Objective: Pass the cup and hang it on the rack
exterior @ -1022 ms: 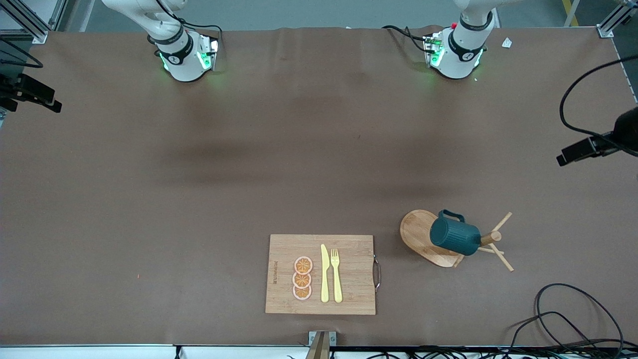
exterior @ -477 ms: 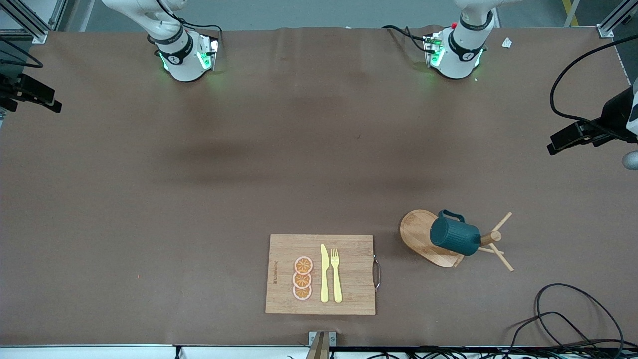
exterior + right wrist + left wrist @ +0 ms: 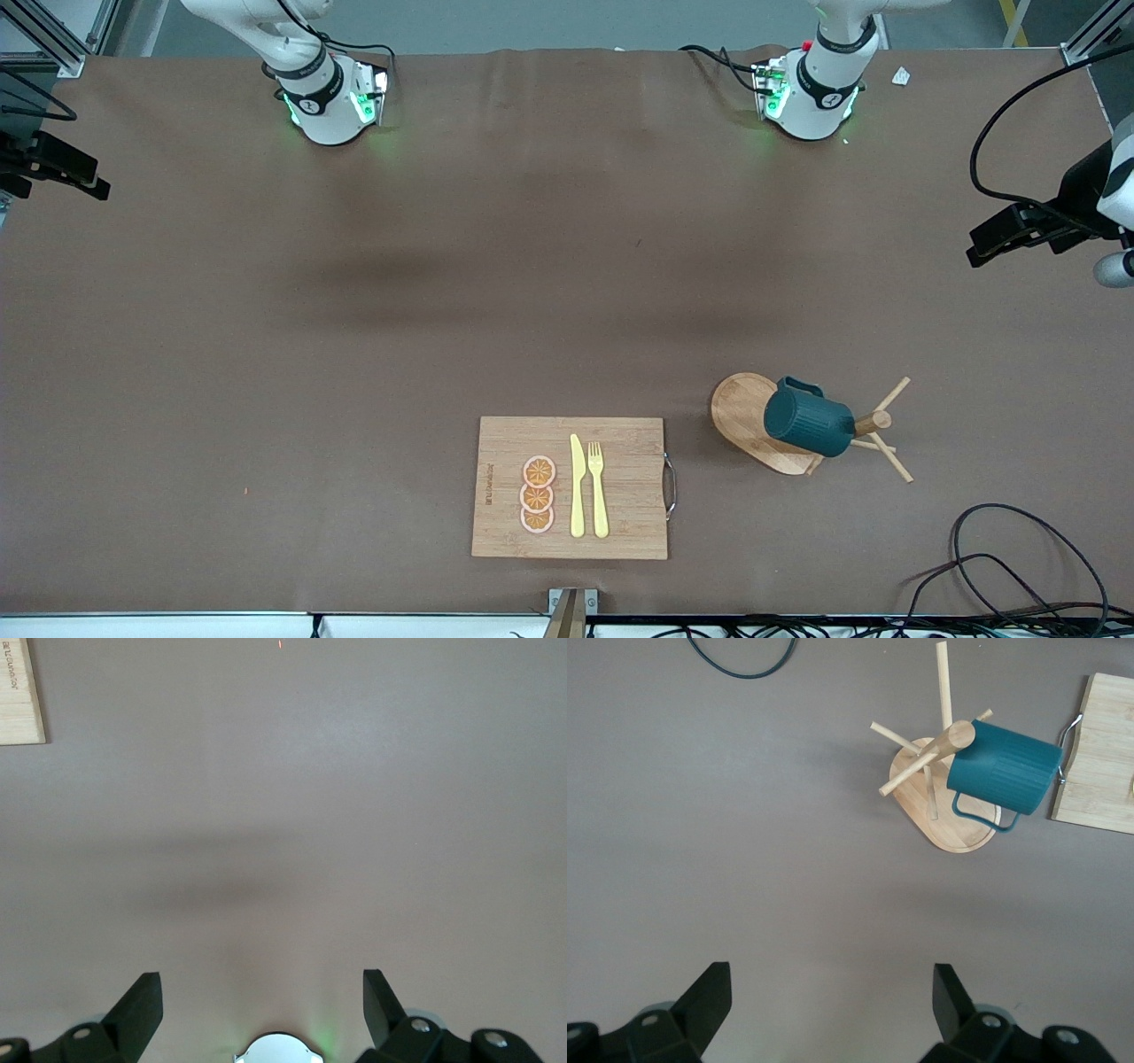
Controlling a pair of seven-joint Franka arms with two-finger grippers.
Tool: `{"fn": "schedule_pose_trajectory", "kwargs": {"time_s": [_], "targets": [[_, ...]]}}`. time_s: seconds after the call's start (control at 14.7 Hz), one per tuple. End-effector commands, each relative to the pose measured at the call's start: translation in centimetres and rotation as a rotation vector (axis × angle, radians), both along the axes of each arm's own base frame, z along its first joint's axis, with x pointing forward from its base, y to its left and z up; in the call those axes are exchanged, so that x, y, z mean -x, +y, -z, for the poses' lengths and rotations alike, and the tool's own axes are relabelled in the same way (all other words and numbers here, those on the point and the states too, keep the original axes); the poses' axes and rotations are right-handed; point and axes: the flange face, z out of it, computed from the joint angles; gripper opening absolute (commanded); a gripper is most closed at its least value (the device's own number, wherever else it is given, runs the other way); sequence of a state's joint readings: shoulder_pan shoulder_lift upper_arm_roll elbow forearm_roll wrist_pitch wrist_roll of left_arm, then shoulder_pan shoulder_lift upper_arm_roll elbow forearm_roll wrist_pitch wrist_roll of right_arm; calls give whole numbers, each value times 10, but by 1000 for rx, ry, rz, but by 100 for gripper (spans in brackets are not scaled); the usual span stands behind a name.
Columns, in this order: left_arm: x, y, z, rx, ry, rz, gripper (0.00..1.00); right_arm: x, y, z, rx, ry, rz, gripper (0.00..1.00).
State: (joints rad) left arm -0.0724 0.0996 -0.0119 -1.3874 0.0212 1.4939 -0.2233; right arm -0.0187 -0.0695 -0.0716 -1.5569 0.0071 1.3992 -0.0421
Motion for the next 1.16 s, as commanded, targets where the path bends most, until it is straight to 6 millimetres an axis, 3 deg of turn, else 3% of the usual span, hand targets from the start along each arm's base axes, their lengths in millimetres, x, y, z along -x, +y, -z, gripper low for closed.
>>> {"fn": "schedule_pose_trajectory", "kwargs": {"time_s": [0.0, 0.34, 1.09], "targets": [[12, 0, -12, -17, -25, 17, 100, 9, 4, -4, -11, -6, -5, 100], [14, 8, -17, -16, -32, 118, 100, 9, 2, -4, -11, -6, -2, 100], [9, 14, -22, 30, -69, 111, 100, 9, 4, -4, -9, -6, -4, 100]]}}
